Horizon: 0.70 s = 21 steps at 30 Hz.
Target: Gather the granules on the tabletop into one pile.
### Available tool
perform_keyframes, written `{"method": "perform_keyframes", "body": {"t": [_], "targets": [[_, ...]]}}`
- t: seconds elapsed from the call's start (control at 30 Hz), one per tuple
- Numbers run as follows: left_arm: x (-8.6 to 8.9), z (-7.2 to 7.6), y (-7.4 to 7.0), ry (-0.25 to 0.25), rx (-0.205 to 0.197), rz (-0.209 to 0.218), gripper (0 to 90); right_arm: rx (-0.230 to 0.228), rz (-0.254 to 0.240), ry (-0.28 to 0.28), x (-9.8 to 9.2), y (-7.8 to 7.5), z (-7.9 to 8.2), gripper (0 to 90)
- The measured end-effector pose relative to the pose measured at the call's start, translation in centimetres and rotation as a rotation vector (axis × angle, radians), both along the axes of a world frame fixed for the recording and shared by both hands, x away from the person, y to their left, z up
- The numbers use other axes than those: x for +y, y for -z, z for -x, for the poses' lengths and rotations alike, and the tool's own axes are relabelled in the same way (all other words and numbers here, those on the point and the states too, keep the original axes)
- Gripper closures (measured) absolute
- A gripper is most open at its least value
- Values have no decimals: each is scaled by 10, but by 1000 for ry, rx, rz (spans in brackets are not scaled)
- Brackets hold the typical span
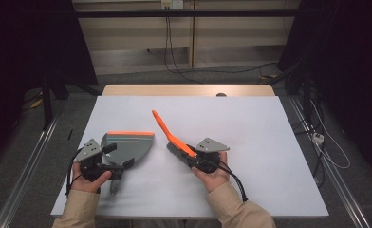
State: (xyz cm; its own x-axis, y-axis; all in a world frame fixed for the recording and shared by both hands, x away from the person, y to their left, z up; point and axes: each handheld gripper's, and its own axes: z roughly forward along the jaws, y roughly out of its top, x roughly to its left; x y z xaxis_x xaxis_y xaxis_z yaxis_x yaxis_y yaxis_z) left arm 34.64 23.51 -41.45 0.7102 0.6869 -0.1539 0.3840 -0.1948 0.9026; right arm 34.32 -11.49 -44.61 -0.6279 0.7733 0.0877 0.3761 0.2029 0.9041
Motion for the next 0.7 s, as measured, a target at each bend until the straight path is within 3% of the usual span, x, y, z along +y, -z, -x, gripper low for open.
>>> {"method": "perform_keyframes", "body": {"t": [0.2,0.47,0.6,0.7], "targets": [[-2,0,0,2,1,1,57,0,3,-1,-8,-2,7,710],[-2,-1,1,7,7,-12,57,-20,-46,2,-14,-15,-1,710],[0,0,0,6,18,-15,57,-39,-61,20,-26,-24,-6,710],[0,1,-1,10,24,-25,57,-54,-42,13,-41,-24,-8,710]]}}
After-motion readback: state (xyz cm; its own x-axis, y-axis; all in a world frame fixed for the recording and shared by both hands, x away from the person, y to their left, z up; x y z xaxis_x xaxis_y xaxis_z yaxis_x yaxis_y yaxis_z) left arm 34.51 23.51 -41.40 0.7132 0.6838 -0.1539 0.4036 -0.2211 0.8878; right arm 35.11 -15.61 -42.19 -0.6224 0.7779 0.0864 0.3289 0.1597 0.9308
